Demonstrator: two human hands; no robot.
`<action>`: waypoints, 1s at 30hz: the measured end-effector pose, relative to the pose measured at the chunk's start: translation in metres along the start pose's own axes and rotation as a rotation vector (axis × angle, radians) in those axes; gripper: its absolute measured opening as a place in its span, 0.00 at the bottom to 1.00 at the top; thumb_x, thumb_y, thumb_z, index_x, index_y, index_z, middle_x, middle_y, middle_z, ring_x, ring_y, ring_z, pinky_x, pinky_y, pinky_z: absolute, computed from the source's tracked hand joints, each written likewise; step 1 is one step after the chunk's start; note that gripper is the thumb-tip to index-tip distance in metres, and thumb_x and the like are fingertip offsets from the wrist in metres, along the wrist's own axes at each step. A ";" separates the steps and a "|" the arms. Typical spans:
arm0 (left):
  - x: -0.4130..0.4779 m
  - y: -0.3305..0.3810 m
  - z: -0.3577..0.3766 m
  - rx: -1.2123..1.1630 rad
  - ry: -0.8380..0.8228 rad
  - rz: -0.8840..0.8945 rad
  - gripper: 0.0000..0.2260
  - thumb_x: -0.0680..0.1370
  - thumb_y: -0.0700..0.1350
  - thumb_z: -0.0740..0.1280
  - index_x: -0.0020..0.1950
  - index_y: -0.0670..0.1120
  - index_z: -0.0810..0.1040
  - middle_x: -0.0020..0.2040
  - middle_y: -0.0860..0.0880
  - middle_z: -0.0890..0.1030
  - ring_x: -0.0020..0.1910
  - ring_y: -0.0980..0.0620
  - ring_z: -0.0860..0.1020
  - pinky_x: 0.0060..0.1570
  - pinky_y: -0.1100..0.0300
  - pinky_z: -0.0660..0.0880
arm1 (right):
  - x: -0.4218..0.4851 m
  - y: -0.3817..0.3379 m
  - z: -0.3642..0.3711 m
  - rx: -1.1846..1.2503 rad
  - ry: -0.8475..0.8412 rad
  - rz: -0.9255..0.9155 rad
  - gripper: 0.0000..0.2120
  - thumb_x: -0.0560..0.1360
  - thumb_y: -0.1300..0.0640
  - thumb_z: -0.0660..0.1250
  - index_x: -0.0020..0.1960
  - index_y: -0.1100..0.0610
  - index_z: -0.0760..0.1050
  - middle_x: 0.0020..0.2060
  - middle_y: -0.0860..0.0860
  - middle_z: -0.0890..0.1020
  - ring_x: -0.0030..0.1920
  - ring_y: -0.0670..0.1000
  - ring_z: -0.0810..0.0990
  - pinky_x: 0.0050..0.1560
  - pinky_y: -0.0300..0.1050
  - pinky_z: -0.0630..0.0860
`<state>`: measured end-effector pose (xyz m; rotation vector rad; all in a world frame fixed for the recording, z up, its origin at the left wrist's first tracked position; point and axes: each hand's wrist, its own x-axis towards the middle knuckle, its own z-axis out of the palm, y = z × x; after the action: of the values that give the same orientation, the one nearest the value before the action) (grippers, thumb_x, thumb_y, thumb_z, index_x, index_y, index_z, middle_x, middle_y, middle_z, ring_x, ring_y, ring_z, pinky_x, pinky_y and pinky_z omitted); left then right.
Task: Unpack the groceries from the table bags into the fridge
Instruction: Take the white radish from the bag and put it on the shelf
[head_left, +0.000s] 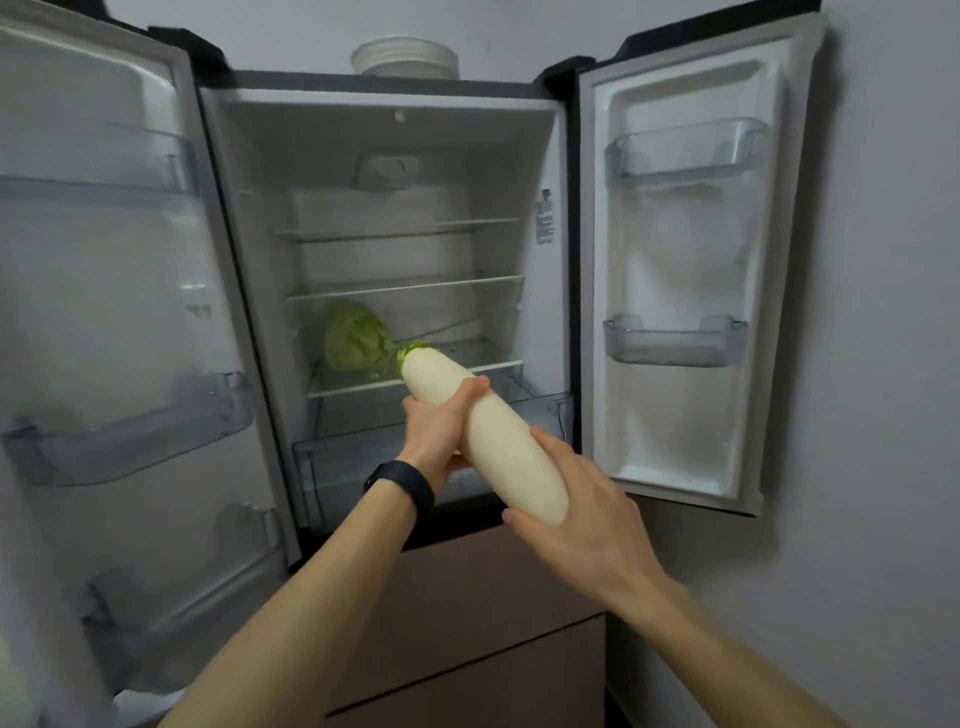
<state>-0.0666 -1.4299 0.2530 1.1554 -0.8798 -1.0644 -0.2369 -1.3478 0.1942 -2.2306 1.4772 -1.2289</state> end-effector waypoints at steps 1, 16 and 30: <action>0.020 0.000 0.012 0.001 -0.002 -0.009 0.39 0.66 0.55 0.79 0.69 0.48 0.62 0.55 0.45 0.80 0.48 0.45 0.83 0.37 0.48 0.82 | 0.019 0.012 -0.001 0.008 0.004 0.003 0.41 0.71 0.40 0.72 0.77 0.37 0.54 0.65 0.41 0.71 0.55 0.43 0.72 0.50 0.40 0.71; 0.280 0.006 0.043 1.064 -0.162 0.223 0.34 0.79 0.69 0.48 0.68 0.46 0.76 0.64 0.45 0.80 0.61 0.44 0.78 0.62 0.51 0.73 | 0.255 0.109 0.035 -0.047 -0.044 0.121 0.36 0.71 0.43 0.72 0.75 0.41 0.61 0.59 0.46 0.79 0.53 0.50 0.78 0.49 0.45 0.74; 0.484 -0.039 0.002 1.710 -0.244 0.197 0.31 0.81 0.66 0.46 0.82 0.56 0.47 0.82 0.49 0.46 0.80 0.46 0.47 0.76 0.39 0.45 | 0.462 0.147 0.180 -0.265 -0.063 0.297 0.32 0.76 0.48 0.67 0.77 0.50 0.61 0.64 0.58 0.76 0.61 0.61 0.77 0.56 0.49 0.74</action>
<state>0.0585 -1.8977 0.2203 2.1950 -2.1850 -0.0352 -0.1329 -1.8525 0.2410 -2.0740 1.9568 -0.9091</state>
